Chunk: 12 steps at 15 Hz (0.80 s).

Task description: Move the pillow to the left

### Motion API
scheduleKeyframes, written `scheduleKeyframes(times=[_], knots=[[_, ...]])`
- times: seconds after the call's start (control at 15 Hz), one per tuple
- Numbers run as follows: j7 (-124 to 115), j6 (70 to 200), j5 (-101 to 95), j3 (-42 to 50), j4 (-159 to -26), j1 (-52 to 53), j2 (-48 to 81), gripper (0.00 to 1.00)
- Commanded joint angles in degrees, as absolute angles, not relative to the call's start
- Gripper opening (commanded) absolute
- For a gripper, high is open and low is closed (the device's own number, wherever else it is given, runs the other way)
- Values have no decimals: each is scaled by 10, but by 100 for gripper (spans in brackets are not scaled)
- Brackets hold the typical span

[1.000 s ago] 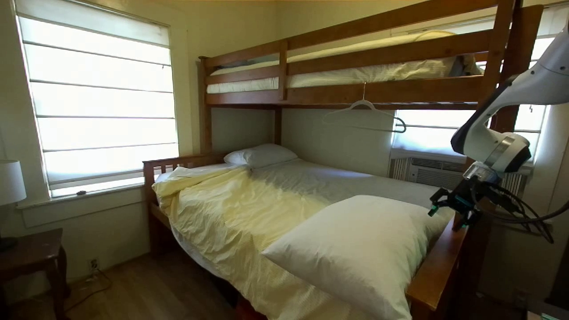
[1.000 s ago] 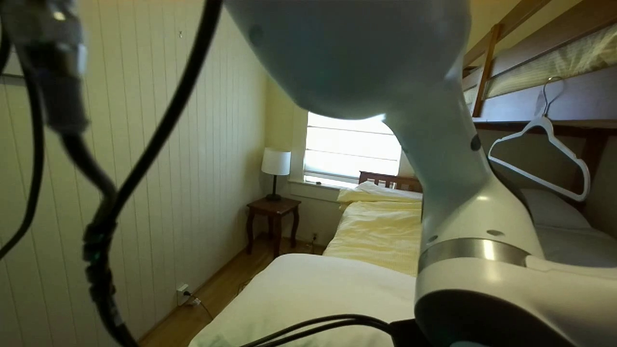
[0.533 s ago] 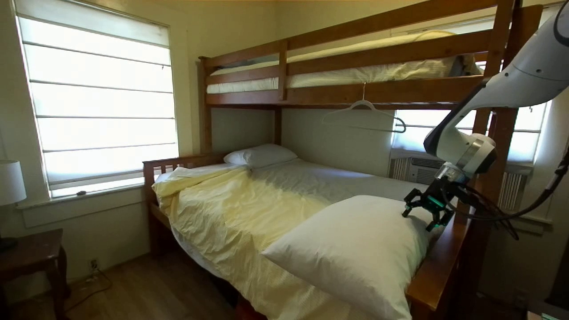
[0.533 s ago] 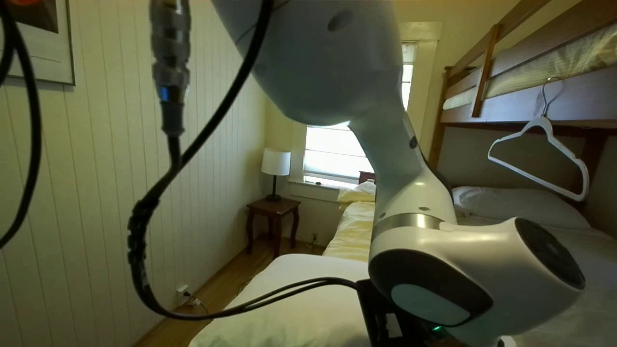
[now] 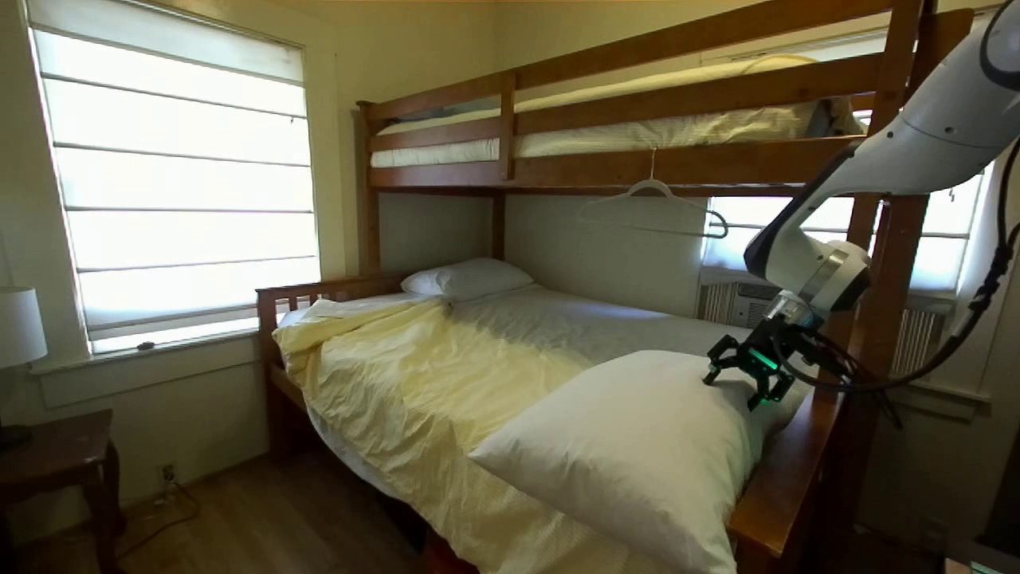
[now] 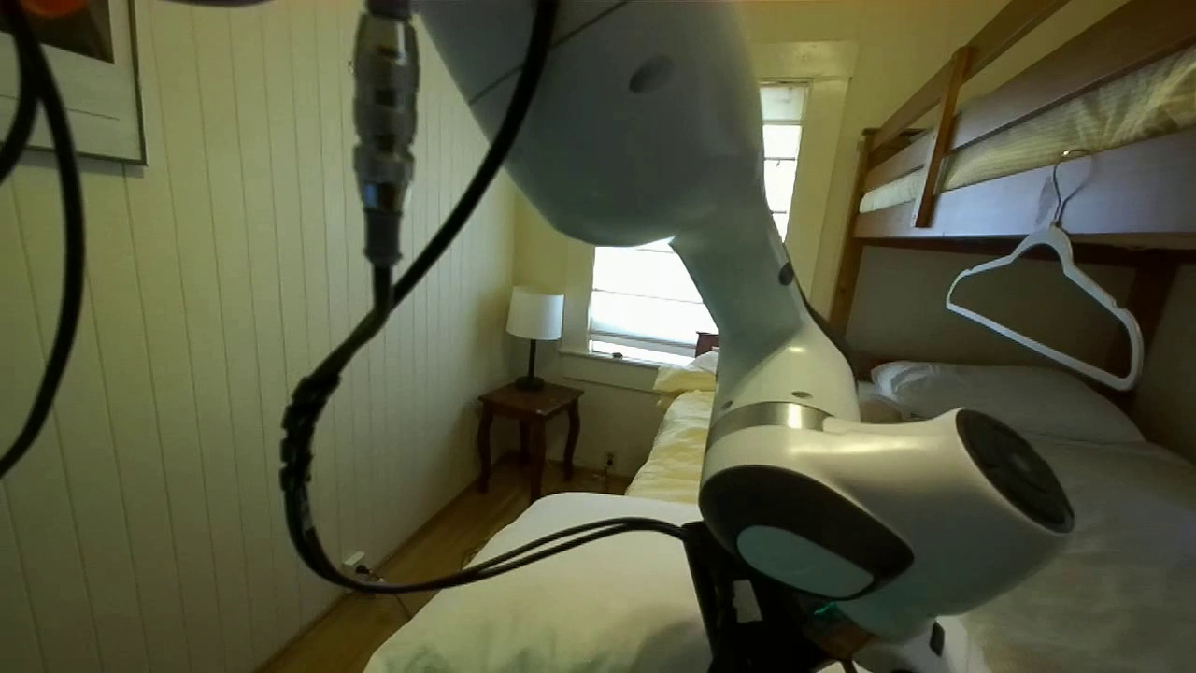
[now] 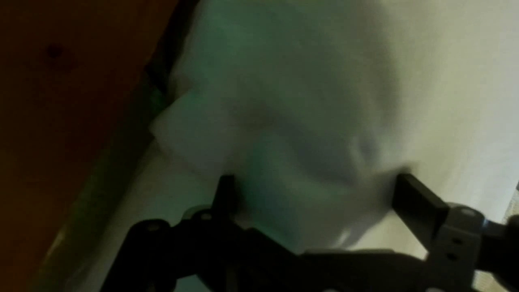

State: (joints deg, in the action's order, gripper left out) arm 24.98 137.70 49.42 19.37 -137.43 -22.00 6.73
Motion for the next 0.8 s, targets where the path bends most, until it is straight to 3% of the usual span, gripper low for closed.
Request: scheduleKeyframes(times=[0.0, 0.73], knots=[[240, 1403, 500, 171, -1333, -205, 113, 74], [230, 1386, 475, 170, -1314, -220, 113, 0]])
